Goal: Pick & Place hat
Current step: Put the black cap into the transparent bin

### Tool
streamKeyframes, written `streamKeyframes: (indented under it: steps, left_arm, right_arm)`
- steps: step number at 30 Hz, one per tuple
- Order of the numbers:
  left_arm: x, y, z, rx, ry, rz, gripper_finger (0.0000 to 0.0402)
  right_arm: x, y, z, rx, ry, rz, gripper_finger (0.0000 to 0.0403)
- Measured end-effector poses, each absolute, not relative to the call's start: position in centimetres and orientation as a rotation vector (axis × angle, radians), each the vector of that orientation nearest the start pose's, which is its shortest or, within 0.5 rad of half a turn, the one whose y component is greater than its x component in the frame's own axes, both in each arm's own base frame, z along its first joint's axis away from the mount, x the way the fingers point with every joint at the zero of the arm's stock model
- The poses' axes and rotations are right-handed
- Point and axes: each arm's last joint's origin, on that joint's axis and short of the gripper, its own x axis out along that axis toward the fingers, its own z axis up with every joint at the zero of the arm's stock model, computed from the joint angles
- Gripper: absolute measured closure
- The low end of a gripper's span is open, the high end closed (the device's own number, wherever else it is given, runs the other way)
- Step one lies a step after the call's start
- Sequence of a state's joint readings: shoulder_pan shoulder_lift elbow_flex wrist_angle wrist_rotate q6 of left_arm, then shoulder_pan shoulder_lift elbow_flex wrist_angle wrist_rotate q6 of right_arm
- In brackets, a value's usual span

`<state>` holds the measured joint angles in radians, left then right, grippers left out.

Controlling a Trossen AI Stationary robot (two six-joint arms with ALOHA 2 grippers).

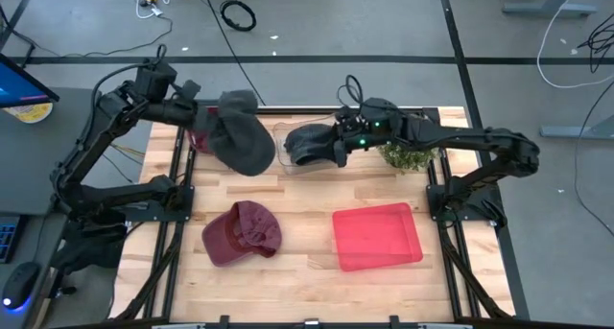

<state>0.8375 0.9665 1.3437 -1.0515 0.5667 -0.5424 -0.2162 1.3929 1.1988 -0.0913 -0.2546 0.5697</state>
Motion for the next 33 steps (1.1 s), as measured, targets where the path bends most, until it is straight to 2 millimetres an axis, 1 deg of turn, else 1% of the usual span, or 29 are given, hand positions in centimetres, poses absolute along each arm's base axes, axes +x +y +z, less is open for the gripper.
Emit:
streamKeyframes:
  steps: [4,6,11,14,16,20,22,24,28,31,33]
  left_arm:
    - [11.2,9.5,41.2,-1.006,0.442,0.212,0.0371]
    - [11.2,9.4,41.5,-0.989,0.418,0.168,0.0371]
    - [11.6,9.6,43.0,-0.86,0.293,0.082,0.0371]
    - [11.7,9.7,44.1,-0.778,0.213,0.017,0.0371]
    - [11.7,9.6,44.6,-0.738,0.181,-0.02,0.0371]
    - [11.8,9.6,45.3,-0.67,0.133,-0.045,0.0371]
    - [11.8,9.6,45.7,-0.641,0.109,-0.074,0.0371]
    - [11.8,9.5,46.0,-0.617,0.093,-0.112,0.0371]
    - [11.8,9.5,46.1,-0.601,0.094,-0.14,0.0371]
    - [11.8,9.5,46.1,-0.581,0.093,-0.14,0.0371]
    - [11.8,9.5,46.1,-0.575,0.093,-0.14,0.0371]
  right_arm:
    - [31.8,-5.2,34.3,0.664,0.301,-0.019,0.0101]
    - [32.1,-4.7,34.0,0.692,0.316,-0.011,0.0101]
    - [33.0,-3.1,33.2,0.776,0.354,0.016,0.0101]
    - [34.0,-2.1,32.5,0.833,0.339,-0.031,0.0101]
    - [34.9,-1.8,32.4,0.88,0.26,-0.057,0.0101]
    - [36.7,-1.8,32.8,0.953,0.017,-0.091,0.0101]
    - [37.5,-2.1,32.4,0.968,-0.065,-0.125,0.0101]
    - [38.2,-2.2,31.7,0.993,-0.109,-0.147,0.0101]
    - [39.6,-2.2,30.9,1.059,-0.225,-0.094,0.0101]
    - [40.1,-1.8,30.9,1.09,-0.325,-0.021,0.0101]
    - [40.3,-1.6,30.8,1.11,-0.345,0.002,0.0101]
